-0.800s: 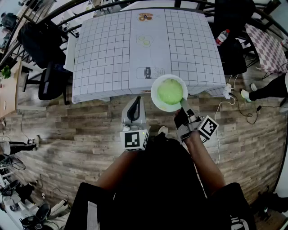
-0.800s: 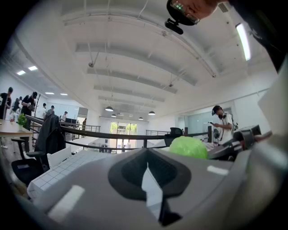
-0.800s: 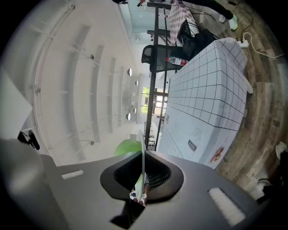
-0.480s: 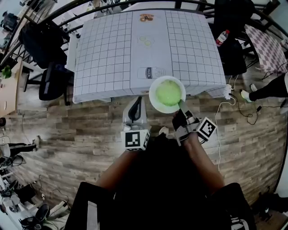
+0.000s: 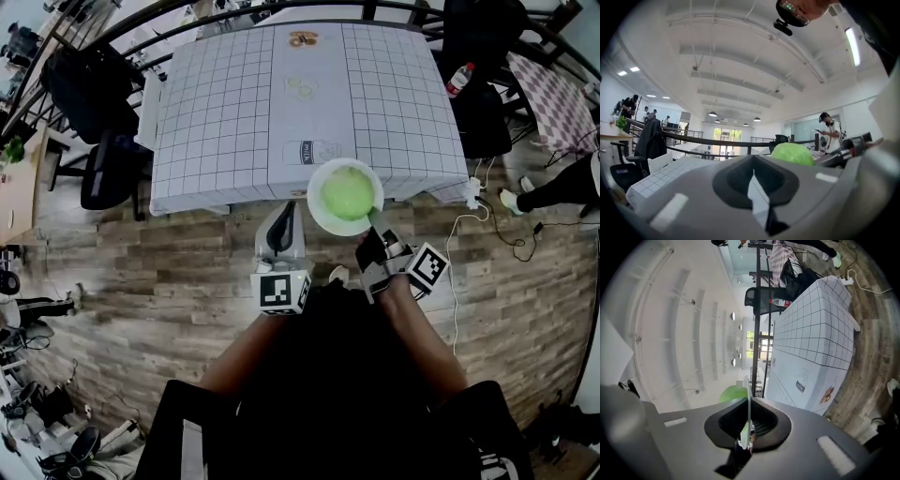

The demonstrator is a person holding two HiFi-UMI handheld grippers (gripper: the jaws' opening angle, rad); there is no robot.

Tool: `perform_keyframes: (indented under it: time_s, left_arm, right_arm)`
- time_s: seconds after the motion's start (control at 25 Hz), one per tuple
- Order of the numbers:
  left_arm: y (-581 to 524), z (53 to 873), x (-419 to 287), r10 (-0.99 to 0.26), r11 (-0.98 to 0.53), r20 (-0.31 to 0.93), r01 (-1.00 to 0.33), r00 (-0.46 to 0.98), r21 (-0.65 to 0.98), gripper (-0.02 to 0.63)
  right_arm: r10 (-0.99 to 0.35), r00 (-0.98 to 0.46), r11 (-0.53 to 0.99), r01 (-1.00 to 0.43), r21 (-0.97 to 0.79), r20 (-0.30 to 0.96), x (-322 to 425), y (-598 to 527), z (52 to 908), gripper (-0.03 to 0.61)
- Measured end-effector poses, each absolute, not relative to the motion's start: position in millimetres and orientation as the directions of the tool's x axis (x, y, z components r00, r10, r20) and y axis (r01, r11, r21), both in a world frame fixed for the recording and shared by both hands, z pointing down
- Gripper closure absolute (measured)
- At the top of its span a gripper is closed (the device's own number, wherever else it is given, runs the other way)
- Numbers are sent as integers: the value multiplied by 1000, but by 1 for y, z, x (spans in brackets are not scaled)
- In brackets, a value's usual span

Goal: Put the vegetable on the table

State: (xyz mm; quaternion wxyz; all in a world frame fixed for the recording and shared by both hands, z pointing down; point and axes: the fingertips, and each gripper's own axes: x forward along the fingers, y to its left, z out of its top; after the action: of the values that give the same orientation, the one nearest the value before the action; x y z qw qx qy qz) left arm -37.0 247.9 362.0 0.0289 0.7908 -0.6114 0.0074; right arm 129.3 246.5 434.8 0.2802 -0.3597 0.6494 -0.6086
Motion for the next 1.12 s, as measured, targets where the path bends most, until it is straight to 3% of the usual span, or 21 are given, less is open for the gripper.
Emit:
perform_keyframes:
  time_s: [0.68,1.12]
  left_arm:
    - [252,367,-29,-983,-170,54,-984,173,62,606]
    - [224,376,-30,-979,-190,68,-980,194,53,606]
  right_arm:
    - [-790,-607,-10,-129,-992,87,152,243,445,571]
    - [-800,-593,-24,-129,-991,97,150,220,451,571]
